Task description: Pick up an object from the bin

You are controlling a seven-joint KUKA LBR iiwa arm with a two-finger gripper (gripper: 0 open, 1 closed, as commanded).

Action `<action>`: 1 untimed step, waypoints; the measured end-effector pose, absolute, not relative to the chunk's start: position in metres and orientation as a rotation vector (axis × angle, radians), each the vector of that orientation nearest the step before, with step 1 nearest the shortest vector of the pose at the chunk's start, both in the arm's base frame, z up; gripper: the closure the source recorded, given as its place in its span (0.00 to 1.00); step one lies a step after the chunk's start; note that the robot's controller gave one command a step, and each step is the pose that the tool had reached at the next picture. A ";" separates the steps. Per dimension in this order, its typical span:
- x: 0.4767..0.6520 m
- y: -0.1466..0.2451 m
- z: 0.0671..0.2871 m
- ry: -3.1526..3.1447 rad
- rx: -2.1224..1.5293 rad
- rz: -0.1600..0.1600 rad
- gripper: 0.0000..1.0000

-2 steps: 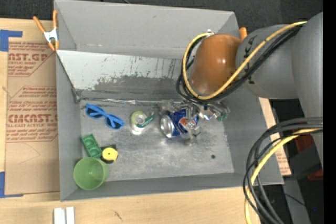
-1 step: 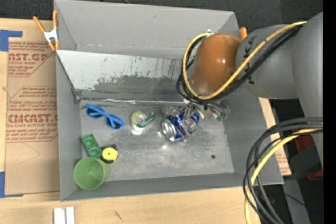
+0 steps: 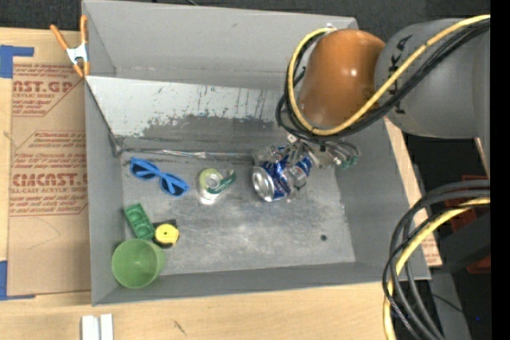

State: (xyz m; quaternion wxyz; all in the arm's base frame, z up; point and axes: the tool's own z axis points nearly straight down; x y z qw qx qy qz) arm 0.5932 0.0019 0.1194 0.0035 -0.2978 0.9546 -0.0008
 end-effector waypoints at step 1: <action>0.595 0.003 0.184 2.990 -0.932 -0.004 1.00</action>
Offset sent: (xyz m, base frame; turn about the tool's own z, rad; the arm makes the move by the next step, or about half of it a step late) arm 0.0000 -0.0001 0.0603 0.0000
